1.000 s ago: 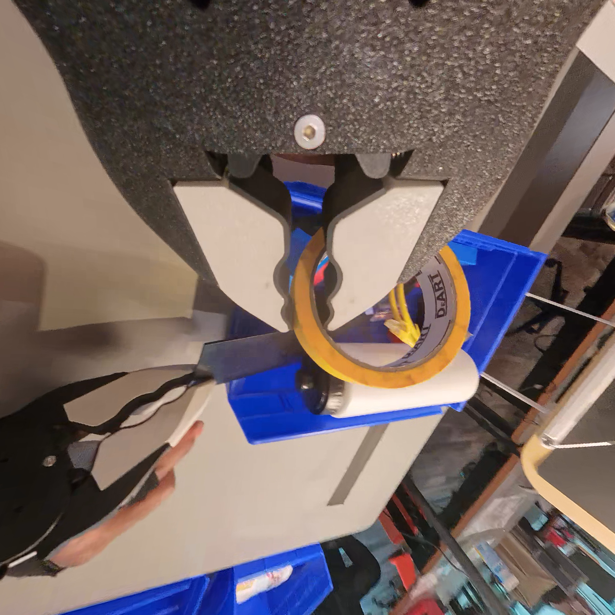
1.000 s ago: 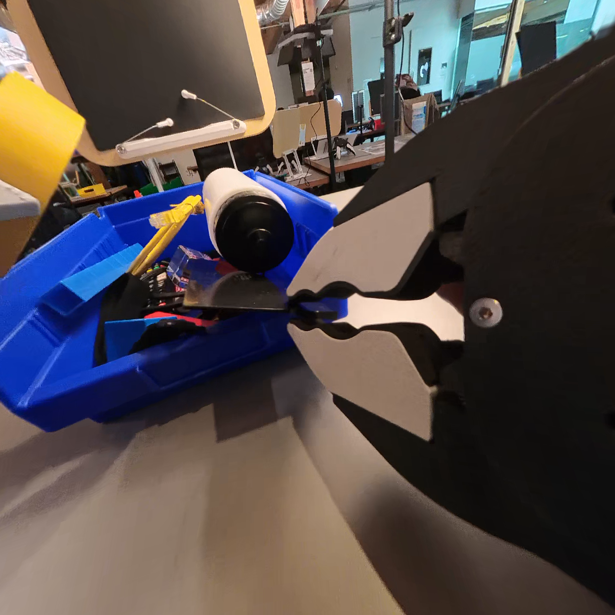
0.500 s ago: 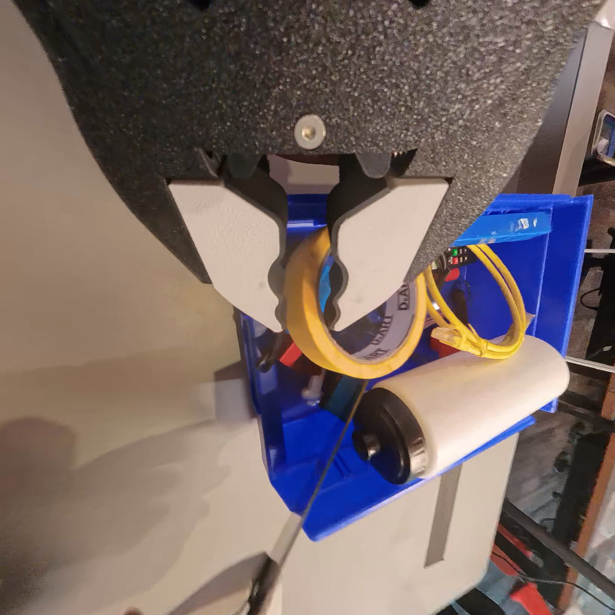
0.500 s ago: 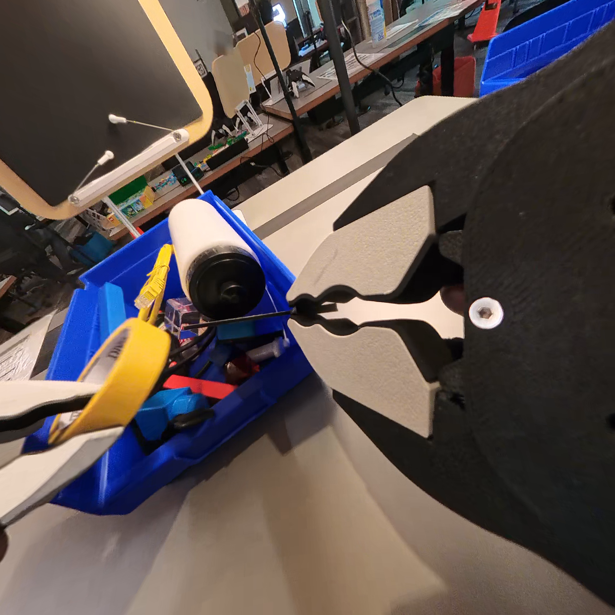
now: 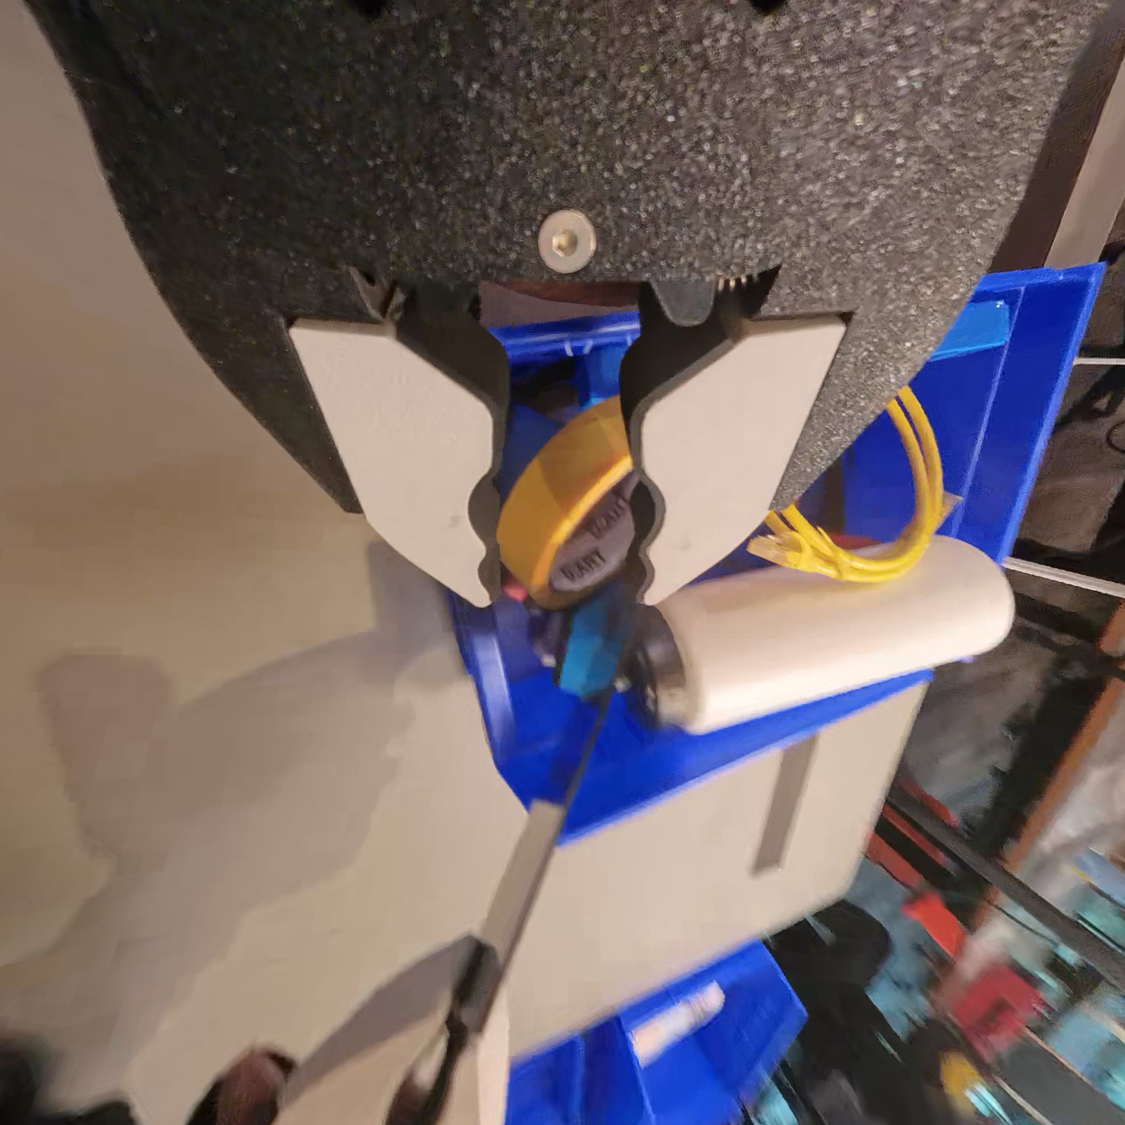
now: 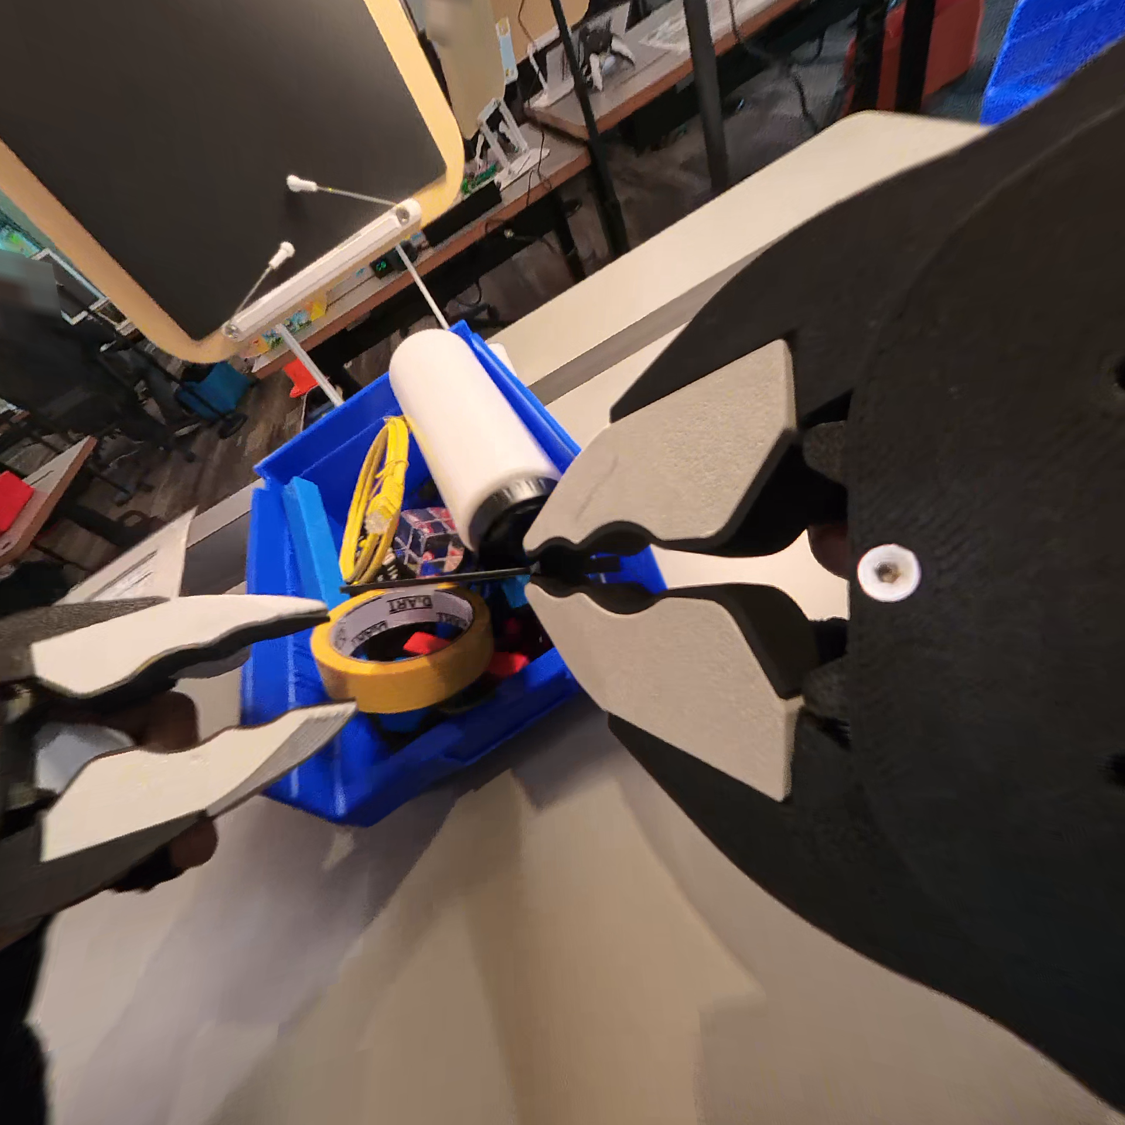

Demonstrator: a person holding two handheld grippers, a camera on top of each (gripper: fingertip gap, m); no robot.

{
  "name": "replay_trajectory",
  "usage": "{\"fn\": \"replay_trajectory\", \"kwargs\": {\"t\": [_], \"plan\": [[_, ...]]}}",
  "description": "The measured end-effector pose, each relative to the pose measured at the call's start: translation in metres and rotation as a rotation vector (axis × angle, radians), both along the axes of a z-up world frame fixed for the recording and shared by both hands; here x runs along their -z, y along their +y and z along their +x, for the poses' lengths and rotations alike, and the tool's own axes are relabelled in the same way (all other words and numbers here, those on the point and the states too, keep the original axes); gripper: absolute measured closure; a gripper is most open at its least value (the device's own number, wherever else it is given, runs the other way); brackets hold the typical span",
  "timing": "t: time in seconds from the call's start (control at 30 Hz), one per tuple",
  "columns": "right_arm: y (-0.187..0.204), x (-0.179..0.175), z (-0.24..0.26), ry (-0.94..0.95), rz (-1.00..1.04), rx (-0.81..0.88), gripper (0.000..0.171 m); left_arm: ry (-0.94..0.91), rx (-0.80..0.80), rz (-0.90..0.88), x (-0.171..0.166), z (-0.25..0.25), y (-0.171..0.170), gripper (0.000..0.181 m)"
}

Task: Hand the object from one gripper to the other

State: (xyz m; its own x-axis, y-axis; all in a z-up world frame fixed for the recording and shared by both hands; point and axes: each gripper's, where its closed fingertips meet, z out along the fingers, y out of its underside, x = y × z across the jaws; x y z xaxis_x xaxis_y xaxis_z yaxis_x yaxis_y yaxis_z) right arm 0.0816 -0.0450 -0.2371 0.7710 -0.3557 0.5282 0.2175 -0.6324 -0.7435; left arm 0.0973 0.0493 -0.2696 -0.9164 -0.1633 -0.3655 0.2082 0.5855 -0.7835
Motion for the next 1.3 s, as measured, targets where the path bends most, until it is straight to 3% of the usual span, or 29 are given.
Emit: {"fn": "replay_trajectory", "kwargs": {"t": [0.33, 0.53, 0.9, 1.13, 1.3], "plan": [[0.005, -0.057, 0.013, 0.055, 0.155, -0.070, 0.169, -0.082, -0.129, -0.450, -0.035, 0.020, 0.021, 0.146], [0.011, -0.082, 0.058, -0.045, 0.118, -0.020, 0.168, -0.174, -0.232, -0.633, -0.050, 0.031, 0.048, 0.151], [0.089, -0.065, 0.135, -0.068, -0.134, -0.038, 0.168, -0.151, -0.373, -0.741, -0.043, 0.055, 0.077, 0.155], [0.116, -0.036, 0.150, -0.100, -0.308, -0.065, 0.167, -0.144, -0.398, -0.746, -0.036, 0.061, 0.083, 0.155], [0.124, -0.045, 0.163, -0.113, -0.315, -0.069, 0.166, -0.127, -0.392, -0.737, -0.030, 0.061, 0.080, 0.155]]}}
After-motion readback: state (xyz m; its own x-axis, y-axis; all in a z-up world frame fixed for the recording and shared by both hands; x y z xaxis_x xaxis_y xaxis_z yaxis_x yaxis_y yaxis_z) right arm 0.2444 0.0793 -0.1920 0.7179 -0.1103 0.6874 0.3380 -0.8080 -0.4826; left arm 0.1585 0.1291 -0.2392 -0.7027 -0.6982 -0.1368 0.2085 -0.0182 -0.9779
